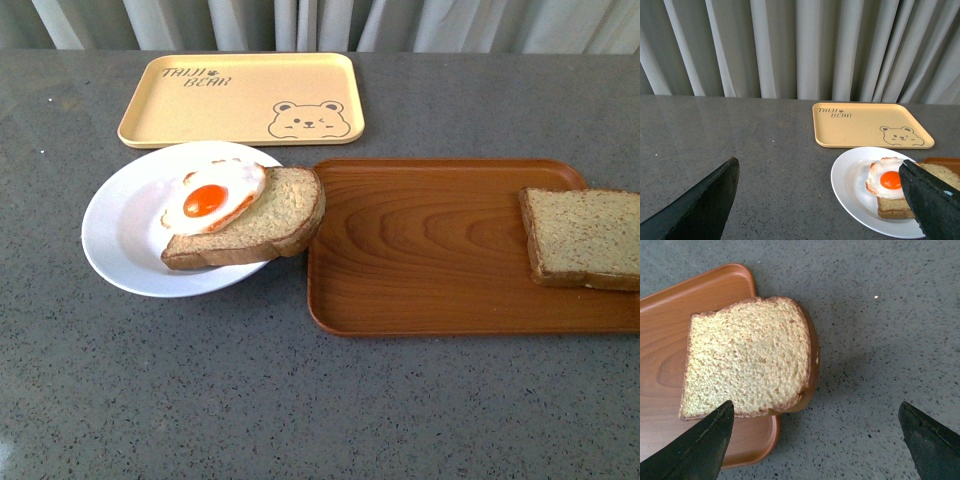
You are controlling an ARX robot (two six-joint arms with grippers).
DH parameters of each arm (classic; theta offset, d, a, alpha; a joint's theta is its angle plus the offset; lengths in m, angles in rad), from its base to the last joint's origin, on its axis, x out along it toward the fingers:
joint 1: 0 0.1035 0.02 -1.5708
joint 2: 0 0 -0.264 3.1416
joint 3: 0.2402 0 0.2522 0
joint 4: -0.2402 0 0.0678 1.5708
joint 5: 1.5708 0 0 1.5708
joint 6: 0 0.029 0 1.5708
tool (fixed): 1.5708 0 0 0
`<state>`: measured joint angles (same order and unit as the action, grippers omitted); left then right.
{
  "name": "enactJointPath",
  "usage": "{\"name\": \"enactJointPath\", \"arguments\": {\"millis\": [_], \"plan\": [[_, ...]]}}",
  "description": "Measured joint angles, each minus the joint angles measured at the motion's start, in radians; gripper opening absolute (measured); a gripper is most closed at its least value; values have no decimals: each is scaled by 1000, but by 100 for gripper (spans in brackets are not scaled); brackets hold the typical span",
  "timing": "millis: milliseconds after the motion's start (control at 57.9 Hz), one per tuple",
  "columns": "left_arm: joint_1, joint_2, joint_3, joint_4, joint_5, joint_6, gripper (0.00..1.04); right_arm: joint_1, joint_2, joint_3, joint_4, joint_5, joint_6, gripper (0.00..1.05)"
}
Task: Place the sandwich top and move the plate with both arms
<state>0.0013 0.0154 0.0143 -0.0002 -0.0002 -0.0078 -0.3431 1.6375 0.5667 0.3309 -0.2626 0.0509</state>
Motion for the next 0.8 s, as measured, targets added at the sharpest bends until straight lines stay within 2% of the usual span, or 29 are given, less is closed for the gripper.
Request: {"name": "enactJointPath", "arguments": {"millis": [225,674,743,795], "plan": [[0,0,0,0,0,0,96,3,156,47,54,-16,77,96],[0,0,0,0,0,0,96,62,277,115,117,-28,182,96],[0,0,0,0,0,0,96,65,281,118,120,-26,192,84],[0,0,0,0,0,0,96,67,281,119,121,-27,198,72]]}}
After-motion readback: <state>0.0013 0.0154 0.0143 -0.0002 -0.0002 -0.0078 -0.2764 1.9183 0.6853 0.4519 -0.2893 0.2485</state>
